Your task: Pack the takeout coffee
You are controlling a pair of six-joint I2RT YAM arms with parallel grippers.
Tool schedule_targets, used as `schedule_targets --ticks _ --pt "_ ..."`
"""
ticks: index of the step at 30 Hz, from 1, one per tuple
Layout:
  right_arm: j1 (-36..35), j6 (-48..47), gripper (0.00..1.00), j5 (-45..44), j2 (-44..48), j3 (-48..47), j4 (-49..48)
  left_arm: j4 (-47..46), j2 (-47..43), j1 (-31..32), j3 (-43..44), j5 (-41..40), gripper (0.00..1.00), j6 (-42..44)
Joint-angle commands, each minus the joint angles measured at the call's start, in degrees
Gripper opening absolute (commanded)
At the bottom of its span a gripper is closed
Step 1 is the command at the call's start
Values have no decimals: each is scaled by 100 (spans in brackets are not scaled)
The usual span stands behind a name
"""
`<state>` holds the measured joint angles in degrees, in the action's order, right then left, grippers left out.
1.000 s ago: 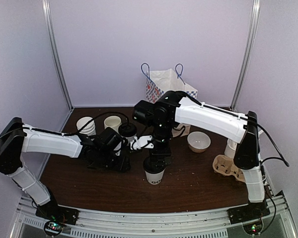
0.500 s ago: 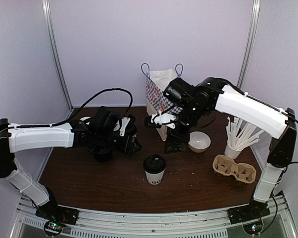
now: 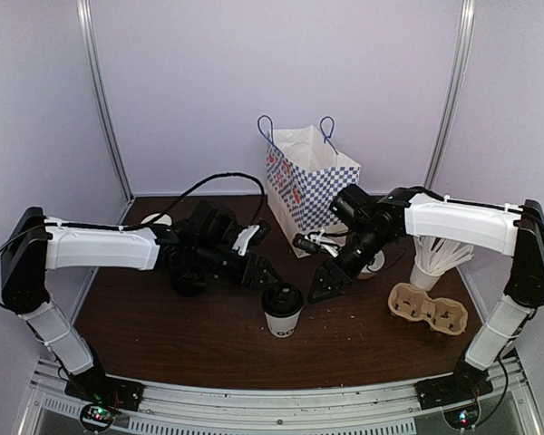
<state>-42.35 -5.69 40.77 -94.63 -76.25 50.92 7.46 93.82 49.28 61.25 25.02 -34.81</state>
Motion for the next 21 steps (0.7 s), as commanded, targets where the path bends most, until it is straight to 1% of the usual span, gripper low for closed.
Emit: schedule_targets --ticks 1,4,6,10,13,19,21 --pt "57 540 65 717 -260 73 -699 -334 201 3 23 402 59 -123" --pt "92 569 64 919 -490 -12 -726 -199 320 11 49 443 57 -77" --pt "110 805 62 1020 -607 -52 -765 -110 370 11 30 429 55 -42" --pt "143 922 54 1182 -803 -87 -796 -12 442 12 -28 401 52 7" --pt "156 1009 51 1234 -902 -90 -815 -71 509 12 -78 497 50 -8" --pt "185 1127 41 1319 -1118 -72 -849 -86 548 12 -113 522 47 17" --pt "200 1181 39 1203 -1205 -66 -836 -80 566 11 -130 523 46 18"
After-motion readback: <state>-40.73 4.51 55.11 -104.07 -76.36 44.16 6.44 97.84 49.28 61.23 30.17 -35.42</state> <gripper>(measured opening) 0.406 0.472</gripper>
